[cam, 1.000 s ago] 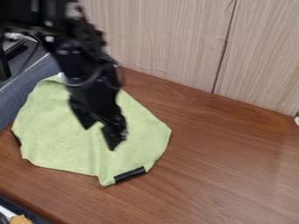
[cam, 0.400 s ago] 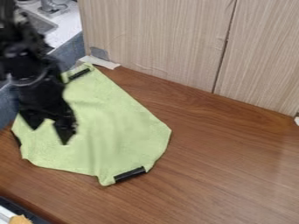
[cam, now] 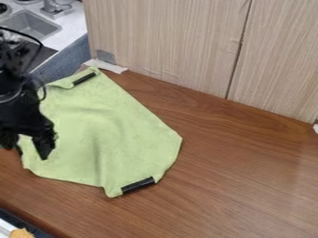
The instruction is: Fold the cloth from left to right
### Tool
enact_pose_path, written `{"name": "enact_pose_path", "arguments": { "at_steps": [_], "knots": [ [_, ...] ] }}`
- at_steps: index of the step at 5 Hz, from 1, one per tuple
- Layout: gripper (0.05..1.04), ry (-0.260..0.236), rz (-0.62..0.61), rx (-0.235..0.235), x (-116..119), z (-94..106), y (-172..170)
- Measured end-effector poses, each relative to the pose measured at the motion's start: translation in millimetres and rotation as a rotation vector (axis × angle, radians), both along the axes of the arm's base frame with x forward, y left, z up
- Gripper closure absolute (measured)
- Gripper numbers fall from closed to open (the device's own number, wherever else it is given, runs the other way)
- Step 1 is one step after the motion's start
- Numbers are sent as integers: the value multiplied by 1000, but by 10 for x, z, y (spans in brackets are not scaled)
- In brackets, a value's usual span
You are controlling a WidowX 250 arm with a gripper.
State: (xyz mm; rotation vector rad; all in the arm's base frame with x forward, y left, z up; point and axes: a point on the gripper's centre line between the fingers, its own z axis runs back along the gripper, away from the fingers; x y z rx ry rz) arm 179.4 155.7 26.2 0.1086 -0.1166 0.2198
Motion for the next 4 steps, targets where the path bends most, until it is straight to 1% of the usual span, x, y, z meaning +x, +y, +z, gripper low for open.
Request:
{"name": "enact_pose_path", "arguments": {
  "at_steps": [1, 2, 3, 4],
  "knots": [
    [83, -2, 61, 0, -63, -165, 144],
    [83, -8, 52, -3, -10, -284, 220],
    [98, -6, 76, -2, 16, -445, 309],
    [189, -4, 72, -2, 75, -520, 364]
  ]
}}
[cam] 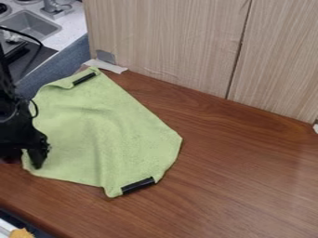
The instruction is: Fold the cloth from left to right
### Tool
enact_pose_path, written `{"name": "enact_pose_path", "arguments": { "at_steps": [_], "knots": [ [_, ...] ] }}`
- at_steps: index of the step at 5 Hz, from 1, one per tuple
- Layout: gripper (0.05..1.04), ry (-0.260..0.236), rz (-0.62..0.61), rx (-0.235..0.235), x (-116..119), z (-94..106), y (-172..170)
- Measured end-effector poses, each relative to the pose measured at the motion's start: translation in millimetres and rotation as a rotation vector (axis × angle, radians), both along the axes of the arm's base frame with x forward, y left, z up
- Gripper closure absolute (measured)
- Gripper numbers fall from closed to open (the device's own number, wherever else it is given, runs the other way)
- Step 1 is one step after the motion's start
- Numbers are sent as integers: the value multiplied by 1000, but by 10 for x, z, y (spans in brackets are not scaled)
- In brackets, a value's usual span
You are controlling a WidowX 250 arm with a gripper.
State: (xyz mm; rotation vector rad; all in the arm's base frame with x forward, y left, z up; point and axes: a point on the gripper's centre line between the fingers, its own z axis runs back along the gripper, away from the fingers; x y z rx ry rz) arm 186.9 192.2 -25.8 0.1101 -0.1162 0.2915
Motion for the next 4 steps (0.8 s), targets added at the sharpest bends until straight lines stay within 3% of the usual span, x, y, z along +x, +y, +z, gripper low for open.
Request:
{"name": "enact_pose_path", "arguments": {
  "at_steps": [2, 3, 4],
  "knots": [
    [737, 8, -40, 12, 97, -4, -77],
    [933, 7, -39, 4, 92, 5, -115],
    [1014, -9, -32, 21, 57, 157, -120]
  ]
}}
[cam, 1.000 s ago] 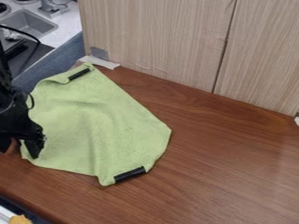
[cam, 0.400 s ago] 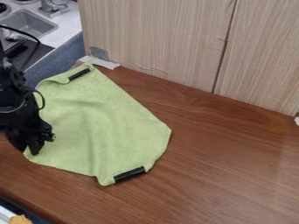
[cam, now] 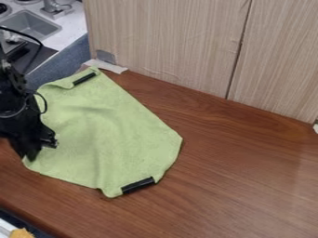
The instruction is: Fold the cloth from left to right
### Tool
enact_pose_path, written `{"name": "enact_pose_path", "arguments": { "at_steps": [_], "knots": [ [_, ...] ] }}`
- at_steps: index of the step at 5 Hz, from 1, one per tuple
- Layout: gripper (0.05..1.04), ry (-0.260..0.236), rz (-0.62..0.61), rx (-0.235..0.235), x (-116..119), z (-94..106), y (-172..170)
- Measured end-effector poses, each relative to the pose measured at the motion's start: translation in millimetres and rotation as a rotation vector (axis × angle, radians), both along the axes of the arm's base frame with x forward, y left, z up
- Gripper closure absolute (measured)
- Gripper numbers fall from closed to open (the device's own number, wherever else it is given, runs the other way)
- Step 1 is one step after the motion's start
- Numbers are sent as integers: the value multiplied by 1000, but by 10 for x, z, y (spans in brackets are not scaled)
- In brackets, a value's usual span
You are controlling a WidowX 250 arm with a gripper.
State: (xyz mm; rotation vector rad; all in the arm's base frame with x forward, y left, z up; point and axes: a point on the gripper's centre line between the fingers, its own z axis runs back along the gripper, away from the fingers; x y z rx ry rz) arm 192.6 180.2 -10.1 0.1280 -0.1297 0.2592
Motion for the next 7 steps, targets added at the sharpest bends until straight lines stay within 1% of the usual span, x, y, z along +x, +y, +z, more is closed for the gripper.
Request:
{"name": "enact_pose_path", "arguments": {
  "at_steps": [1, 2, 3, 4, 5, 6, 7],
  "knots": [
    [1021, -18, 38, 5, -56, 127, 63],
    [1021, -30, 20, -2, -30, 285, 22],
    [1021, -92, -89, -9, 226, 492, -241],
    [1021, -137, -202, -33, 491, 566, -574],
    [1023, -180, -358, -53, 739, 657, -1025],
    [1023, -217, -505, -75, 927, 732, -1480],
    [1024, -232, -623, -92, 993, 773, -1874]
  ]
}}
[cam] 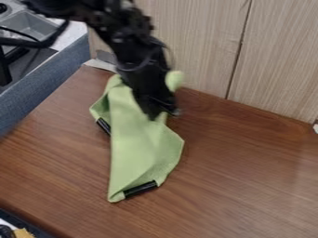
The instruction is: Fold the cloth from left to right
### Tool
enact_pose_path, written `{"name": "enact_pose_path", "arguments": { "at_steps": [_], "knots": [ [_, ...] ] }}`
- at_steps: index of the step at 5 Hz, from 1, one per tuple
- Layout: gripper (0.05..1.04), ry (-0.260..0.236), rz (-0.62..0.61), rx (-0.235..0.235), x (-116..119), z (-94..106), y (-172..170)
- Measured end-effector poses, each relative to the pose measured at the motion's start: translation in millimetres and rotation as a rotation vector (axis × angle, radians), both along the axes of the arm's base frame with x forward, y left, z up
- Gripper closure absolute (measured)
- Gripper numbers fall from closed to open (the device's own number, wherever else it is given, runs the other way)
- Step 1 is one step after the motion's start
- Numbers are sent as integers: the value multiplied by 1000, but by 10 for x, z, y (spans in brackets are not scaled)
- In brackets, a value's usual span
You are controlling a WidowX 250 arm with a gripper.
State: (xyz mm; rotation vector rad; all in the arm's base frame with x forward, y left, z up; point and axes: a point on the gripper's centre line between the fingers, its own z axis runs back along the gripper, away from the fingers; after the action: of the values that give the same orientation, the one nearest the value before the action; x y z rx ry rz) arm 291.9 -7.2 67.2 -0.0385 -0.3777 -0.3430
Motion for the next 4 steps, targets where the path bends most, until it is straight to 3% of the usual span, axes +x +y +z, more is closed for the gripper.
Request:
{"name": "enact_pose_path", "arguments": {
  "at_steps": [1, 2, 4],
  "knots": [
    [1024, -22, -101, -25, 15, 37, -370],
    [1024, -15, -201, -36, -11, -81, -715],
    [1024, -23, -307, -24, -40, -475, -1119]
  ]
}}
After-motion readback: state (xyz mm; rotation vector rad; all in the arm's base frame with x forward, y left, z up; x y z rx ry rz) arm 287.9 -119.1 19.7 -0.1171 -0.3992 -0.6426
